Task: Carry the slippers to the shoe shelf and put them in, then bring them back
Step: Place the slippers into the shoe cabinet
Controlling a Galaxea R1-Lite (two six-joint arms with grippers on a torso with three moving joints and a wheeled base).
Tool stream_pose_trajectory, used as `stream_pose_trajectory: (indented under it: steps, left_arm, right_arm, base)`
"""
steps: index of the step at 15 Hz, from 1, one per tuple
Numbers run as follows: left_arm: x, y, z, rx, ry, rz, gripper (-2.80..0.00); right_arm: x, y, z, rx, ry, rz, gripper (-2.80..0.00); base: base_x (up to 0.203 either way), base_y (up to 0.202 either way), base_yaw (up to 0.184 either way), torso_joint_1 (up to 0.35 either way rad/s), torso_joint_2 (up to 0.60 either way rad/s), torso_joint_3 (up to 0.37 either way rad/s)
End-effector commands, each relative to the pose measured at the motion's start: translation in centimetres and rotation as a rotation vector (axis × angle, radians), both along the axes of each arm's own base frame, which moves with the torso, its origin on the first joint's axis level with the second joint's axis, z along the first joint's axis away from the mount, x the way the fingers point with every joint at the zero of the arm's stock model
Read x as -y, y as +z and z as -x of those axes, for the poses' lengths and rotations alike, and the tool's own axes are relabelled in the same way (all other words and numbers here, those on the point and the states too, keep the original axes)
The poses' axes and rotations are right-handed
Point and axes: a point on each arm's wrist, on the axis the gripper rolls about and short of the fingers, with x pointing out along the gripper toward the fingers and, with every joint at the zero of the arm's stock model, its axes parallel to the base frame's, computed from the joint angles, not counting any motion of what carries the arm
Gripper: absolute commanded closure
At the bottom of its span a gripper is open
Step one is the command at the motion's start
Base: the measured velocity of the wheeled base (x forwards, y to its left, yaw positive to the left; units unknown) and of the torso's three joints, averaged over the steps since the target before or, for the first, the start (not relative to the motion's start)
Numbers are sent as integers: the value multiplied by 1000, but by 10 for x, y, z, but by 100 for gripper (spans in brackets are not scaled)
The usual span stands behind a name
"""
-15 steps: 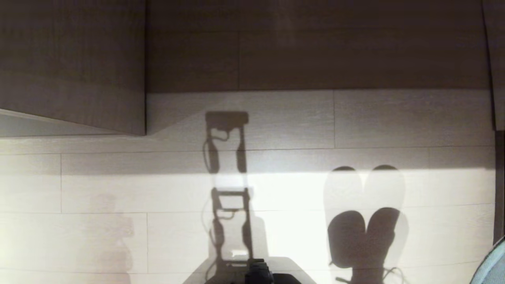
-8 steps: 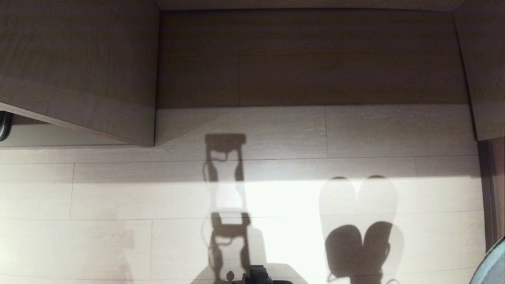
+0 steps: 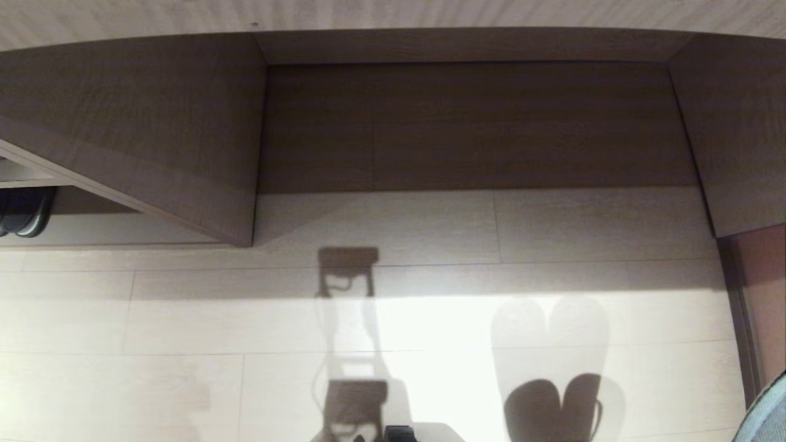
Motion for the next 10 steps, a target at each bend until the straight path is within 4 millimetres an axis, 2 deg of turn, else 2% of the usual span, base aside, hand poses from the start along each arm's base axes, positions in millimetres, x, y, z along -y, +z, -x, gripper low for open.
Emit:
stream_pose_trajectory:
  steps: [1,10]
  left_arm:
    - [0,0,0,-1,0,1,0]
    - [0,0,0,-1,0,1,0]
  right_arm:
    - [0,0,0,1,1,1,0]
    - [0,0,0,1,2,3,0]
  base:
    - [0,0,0,7,2,198]
    - [0,0,0,2,2,199]
